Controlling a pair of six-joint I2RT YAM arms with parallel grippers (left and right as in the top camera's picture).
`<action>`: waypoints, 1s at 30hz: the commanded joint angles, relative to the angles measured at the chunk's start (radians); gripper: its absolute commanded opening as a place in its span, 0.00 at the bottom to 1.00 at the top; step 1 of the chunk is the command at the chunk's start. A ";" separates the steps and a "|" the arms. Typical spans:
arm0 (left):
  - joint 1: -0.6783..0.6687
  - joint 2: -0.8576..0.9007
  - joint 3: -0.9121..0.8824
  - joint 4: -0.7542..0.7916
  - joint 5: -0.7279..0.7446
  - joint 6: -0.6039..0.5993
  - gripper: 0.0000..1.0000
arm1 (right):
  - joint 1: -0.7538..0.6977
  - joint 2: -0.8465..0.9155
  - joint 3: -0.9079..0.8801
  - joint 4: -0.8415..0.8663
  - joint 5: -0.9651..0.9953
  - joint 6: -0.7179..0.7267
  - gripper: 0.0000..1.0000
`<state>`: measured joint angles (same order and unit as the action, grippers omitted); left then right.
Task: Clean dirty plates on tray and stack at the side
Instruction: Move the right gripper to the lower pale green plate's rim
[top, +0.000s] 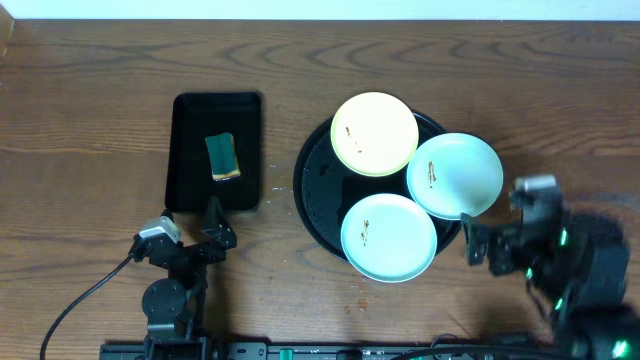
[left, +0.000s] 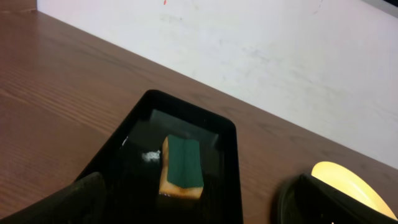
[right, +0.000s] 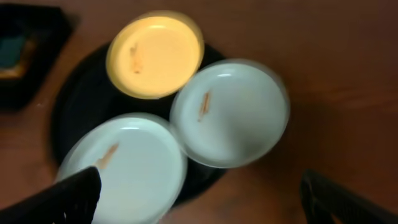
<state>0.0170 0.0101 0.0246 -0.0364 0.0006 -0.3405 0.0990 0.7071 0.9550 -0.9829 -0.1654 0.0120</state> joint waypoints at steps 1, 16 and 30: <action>0.004 -0.006 -0.021 -0.036 -0.012 -0.002 0.97 | -0.015 0.236 0.244 -0.126 -0.214 0.018 0.99; 0.004 -0.006 -0.021 -0.036 -0.012 -0.002 0.96 | -0.010 0.752 0.528 -0.332 -0.371 0.179 0.18; 0.004 -0.006 -0.021 -0.036 -0.012 -0.002 0.96 | 0.198 0.715 0.214 -0.332 -0.040 0.524 0.04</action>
<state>0.0170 0.0105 0.0250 -0.0380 0.0010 -0.3408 0.2462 1.4399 1.2407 -1.3434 -0.2981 0.4080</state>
